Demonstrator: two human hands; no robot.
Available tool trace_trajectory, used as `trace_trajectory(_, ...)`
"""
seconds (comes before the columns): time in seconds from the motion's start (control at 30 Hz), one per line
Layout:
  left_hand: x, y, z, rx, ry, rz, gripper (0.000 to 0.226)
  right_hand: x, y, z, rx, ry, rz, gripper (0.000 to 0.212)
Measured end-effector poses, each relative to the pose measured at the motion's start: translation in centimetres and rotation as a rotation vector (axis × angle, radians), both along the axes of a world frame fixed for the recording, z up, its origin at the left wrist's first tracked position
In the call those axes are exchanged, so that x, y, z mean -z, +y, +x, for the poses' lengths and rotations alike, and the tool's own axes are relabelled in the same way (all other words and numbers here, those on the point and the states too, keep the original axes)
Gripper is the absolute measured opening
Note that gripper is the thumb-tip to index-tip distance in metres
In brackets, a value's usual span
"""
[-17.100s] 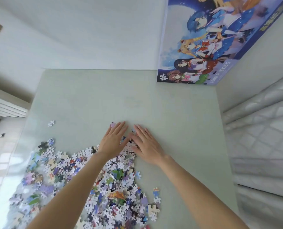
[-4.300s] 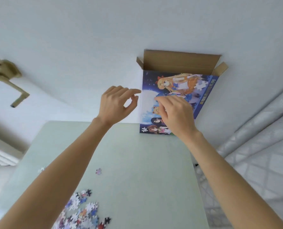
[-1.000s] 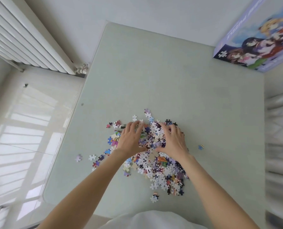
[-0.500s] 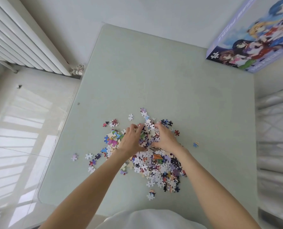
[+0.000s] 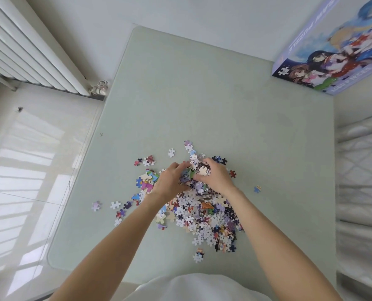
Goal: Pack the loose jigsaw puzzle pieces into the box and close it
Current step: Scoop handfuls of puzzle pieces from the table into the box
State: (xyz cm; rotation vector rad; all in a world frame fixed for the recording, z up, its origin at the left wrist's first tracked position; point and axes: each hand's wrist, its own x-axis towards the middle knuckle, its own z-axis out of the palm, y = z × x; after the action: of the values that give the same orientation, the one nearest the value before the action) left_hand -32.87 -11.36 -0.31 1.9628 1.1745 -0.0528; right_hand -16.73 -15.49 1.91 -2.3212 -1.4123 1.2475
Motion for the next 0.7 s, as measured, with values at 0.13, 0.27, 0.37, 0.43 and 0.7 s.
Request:
trace_trajectory(0.13,0.0,0.2,-0.5,-0.006,-0.024,0.015,0.062,0.0,-0.6,0.4,-0.06,0.008,-0.041,0.062)
trace_trajectory(0.27,0.0,0.5,-0.8,-0.011,-0.025,0.017,0.057,0.0,-0.8,0.3,-0.061,0.015,-0.055,0.066)
trace_trajectory(0.37,0.0,0.6,-0.9,-0.025,-0.037,-0.006,0.054,-0.1,-0.5,0.4,-0.015,0.044,-0.043,0.069)
trace_trajectory(0.43,-0.1,0.7,-1.1,-0.047,-0.051,-0.018,0.052,-0.3,-0.4,0.8,0.006,0.057,-0.039,0.072)
trace_trajectory(0.7,-0.6,0.8,-1.6,-0.09,-0.038,0.027,0.051,-0.6,-1.2,1.8,-0.03,-0.106,0.061,0.05)
